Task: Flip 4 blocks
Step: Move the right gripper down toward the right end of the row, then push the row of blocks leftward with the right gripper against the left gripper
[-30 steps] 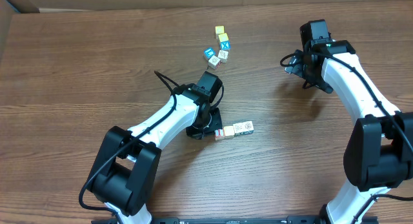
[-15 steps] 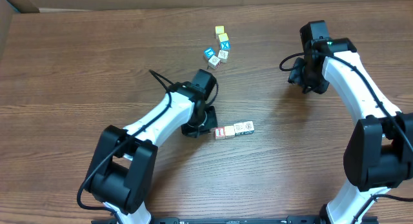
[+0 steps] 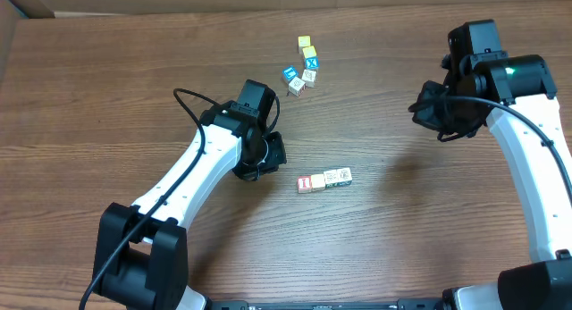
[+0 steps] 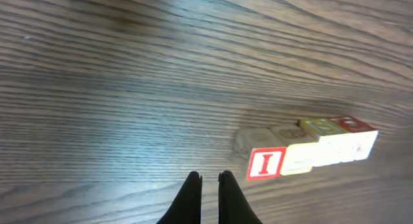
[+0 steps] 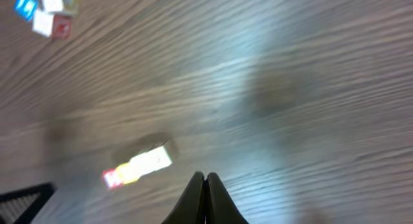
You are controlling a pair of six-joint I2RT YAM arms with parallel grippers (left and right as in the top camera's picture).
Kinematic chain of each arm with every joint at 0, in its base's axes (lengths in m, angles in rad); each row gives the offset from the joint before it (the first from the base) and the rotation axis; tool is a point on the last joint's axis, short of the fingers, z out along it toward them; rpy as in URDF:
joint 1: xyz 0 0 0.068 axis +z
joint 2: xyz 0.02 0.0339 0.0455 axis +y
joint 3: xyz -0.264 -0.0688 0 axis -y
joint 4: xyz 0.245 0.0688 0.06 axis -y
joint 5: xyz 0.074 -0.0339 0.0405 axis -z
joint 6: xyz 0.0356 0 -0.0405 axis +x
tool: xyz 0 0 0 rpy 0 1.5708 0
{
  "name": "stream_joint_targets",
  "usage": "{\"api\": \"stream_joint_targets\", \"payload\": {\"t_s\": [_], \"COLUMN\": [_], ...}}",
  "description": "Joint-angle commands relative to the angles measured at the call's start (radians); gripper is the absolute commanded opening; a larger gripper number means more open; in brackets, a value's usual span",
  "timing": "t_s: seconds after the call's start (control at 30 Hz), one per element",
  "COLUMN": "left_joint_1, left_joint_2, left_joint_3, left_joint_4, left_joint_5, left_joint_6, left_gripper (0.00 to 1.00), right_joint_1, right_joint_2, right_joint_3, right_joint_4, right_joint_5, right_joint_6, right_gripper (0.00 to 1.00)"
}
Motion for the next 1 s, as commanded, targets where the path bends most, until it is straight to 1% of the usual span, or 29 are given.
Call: {"api": "stream_joint_targets", "payload": {"t_s": [0.0, 0.07, 0.1, 0.17, 0.2, 0.3, 0.47, 0.63, 0.83, 0.97], "left_joint_1": [0.000, -0.001, -0.001, -0.001, -0.001, -0.002, -0.008, -0.040, -0.095, -0.116], "left_joint_2": [-0.013, -0.013, -0.013, -0.013, -0.013, -0.012, -0.011, -0.008, 0.003, 0.023], "left_joint_3": [0.016, 0.016, 0.016, 0.016, 0.016, 0.016, 0.013, -0.007, -0.028, -0.034], "left_joint_4": [-0.005, -0.016, -0.022, -0.031, -0.035, -0.041, -0.033, -0.025, -0.004, 0.008], "left_joint_5": [0.040, 0.040, 0.036, 0.023, 0.014, -0.001, -0.007, -0.074, -0.083, -0.147], "left_joint_6": [0.037, 0.054, 0.058, 0.074, 0.075, 0.075, 0.073, 0.021, -0.008, -0.037], "left_gripper": [0.04, 0.04, 0.06, 0.06, 0.04, 0.04, 0.04, 0.04, 0.04, 0.04], "right_joint_1": [0.009, 0.020, 0.024, 0.034, 0.041, 0.061, 0.098, 0.135, 0.194, 0.201], "right_joint_2": [0.012, 0.012, 0.012, 0.012, 0.012, 0.012, 0.012, 0.012, 0.012, 0.012], "right_joint_3": [-0.049, -0.092, -0.115, -0.174, -0.210, -0.302, -0.435, -0.526, -0.613, -0.661], "right_joint_4": [0.006, 0.027, 0.042, 0.085, 0.117, 0.221, 0.377, 0.489, 0.607, 0.683], "right_joint_5": [-0.123, -0.111, -0.111, -0.111, -0.111, -0.106, -0.039, -0.042, -0.024, 0.036], "right_joint_6": [0.023, 0.035, 0.039, 0.084, 0.110, 0.124, 0.154, 0.195, 0.201, 0.277], "right_gripper": [0.04, 0.04, 0.04, 0.04, 0.04, 0.04, 0.04, 0.04, 0.04, 0.04]}}
